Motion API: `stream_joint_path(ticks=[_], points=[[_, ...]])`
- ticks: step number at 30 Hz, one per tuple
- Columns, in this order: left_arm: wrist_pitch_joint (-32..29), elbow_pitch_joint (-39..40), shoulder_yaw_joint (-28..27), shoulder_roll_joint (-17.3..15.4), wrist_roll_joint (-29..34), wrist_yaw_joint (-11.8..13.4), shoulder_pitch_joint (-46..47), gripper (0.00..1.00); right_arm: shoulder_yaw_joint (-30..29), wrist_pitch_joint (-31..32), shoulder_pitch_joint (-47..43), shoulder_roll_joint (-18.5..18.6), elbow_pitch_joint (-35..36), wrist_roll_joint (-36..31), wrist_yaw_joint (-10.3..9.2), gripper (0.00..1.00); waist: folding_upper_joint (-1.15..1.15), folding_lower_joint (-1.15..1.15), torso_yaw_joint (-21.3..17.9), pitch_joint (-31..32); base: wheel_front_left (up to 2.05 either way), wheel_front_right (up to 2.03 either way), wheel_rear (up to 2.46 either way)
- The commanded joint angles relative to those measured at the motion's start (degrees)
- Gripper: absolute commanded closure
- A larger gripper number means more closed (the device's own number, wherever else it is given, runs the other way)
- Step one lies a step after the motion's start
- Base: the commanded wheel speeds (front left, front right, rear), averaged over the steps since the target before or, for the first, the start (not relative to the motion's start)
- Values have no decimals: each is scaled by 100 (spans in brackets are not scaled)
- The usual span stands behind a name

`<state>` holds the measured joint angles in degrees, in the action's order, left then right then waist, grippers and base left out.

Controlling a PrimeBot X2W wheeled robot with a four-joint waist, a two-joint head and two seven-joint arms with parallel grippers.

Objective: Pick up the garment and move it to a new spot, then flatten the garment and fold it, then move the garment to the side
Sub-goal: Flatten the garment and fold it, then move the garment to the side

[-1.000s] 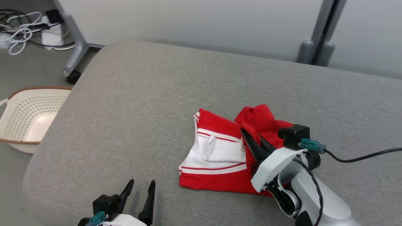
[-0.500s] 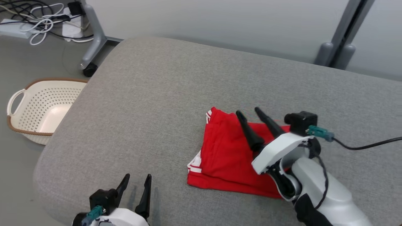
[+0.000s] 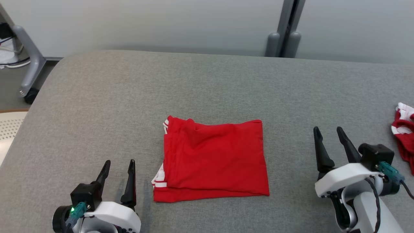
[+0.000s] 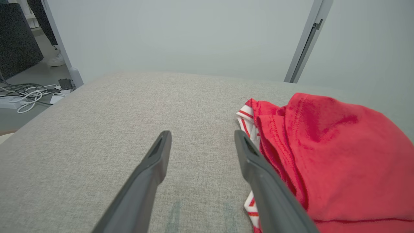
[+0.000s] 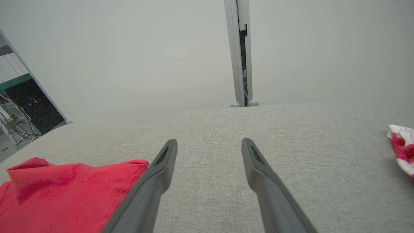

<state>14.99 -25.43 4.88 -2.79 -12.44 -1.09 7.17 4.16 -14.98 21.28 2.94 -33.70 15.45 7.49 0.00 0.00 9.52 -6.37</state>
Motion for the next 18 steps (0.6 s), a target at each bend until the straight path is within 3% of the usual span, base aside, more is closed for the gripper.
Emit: stream_joint_path(ticks=[1, 6, 12, 18], points=[[24, 41, -76, -24, 47, 11, -78, 0, -117, -26, -179, 8, 102, -53, 0, 0, 0, 0, -226, 29, 0, 0, 0], [24, 75, -282, -24, 169, -37, -227, 0, -284, -27, -628, 10, 282, -244, 0, 0, 0, 0, -483, 132, 0, 0, 0], [25, 33, -461, -25, 141, -76, -668, 0, 36, -26, -1082, 16, 200, 41, 0, 0, 0, 0, -816, 485, 0, 0, 0], [24, 97, -493, -26, 175, -67, -891, 0, 113, -27, -1215, 17, 203, 178, 0, 0, 0, 0, -904, 589, 0, 0, 0]])
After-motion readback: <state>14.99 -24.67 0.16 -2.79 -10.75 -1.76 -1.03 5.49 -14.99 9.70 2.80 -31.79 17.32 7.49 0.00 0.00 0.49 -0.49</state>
